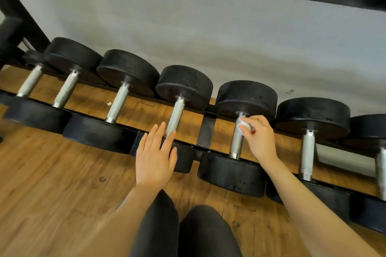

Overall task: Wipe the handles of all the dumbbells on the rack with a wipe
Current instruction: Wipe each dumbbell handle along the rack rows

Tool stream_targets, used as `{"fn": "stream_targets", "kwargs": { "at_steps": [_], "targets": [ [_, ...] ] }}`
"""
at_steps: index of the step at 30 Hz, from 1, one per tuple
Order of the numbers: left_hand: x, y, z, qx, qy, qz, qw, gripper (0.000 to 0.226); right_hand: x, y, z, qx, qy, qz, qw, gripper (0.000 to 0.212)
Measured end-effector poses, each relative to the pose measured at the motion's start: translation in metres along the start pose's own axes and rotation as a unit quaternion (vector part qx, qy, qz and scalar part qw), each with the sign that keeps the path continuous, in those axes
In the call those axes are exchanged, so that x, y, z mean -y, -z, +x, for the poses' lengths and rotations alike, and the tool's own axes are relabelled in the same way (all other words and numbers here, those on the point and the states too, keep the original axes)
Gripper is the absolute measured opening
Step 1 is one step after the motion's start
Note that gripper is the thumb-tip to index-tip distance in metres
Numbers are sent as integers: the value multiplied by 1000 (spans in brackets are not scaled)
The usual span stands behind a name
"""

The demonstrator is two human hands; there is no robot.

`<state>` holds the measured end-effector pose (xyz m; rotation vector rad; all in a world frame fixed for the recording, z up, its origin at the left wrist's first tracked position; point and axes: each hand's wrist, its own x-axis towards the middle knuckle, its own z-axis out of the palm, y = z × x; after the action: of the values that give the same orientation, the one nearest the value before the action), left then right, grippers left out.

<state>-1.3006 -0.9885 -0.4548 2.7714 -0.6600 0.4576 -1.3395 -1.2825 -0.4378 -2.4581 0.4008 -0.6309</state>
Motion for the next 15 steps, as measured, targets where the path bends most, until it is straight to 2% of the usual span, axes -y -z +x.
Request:
{"fn": "stream_targets", "kwargs": {
  "at_steps": [8,15],
  "targets": [
    [-3,-6,0,-56,5,-9,998,46,-27,-2,-5,-61,-1,33,998,32],
    [-4,-7,-1,-62,8,3,998,48,-28,-7,1,-44,32,40,998,31]
  ]
}}
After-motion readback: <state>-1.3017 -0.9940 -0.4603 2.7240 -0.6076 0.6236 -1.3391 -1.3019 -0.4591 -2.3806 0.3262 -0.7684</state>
